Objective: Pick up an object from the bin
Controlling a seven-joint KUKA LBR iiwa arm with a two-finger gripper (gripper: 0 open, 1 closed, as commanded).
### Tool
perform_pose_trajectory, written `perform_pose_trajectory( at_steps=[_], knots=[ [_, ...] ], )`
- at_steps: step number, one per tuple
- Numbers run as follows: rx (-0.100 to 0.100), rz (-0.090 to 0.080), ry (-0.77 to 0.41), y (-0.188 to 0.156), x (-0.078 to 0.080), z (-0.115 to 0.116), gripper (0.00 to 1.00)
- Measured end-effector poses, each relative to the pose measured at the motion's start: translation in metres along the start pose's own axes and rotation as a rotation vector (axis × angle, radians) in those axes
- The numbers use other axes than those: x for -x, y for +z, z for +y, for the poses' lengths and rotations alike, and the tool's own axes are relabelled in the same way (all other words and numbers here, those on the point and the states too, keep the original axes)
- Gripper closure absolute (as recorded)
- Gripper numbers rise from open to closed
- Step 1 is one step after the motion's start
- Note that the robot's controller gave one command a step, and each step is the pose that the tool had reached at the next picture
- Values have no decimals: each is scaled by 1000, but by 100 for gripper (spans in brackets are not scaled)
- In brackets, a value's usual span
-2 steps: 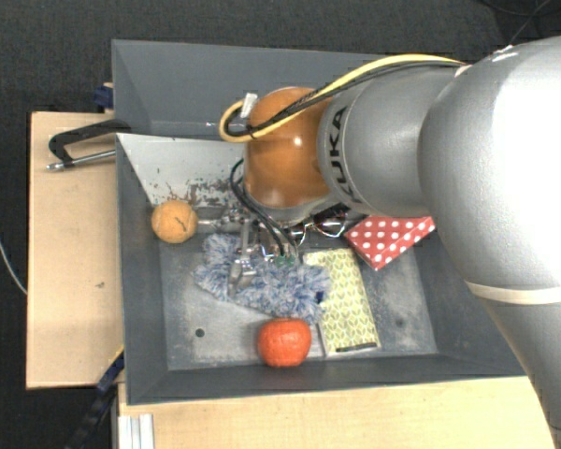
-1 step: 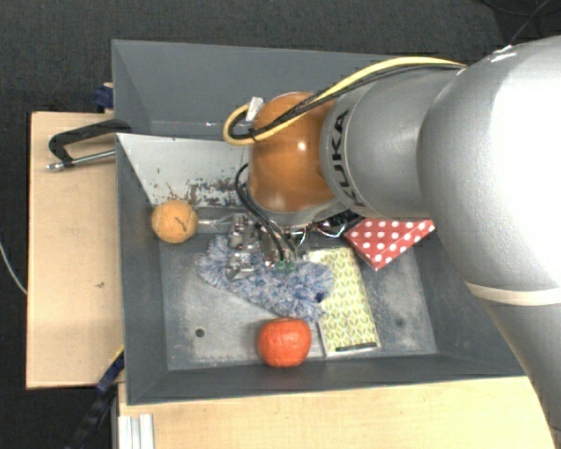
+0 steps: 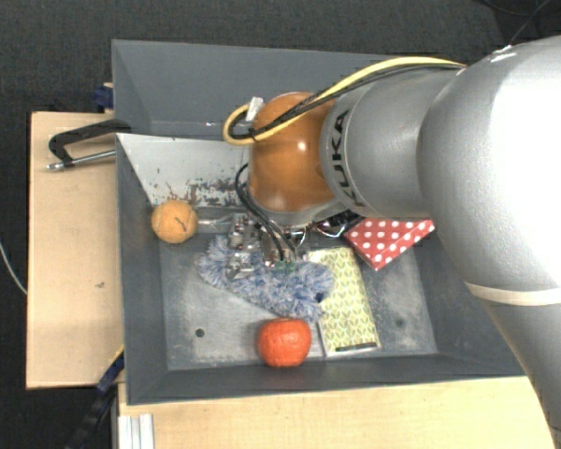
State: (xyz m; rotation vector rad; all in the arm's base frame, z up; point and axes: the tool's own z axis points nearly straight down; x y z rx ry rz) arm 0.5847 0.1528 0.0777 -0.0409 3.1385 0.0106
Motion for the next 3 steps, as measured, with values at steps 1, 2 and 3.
perform_pose_trajectory(
  at_steps=[1,2,3],
  knots=[
    [-1,2,0,-4,-1,0,100],
    [-4,-3,0,-55,0,-1,100],
    [-4,-3,0,-63,0,-1,100]
  ],
)
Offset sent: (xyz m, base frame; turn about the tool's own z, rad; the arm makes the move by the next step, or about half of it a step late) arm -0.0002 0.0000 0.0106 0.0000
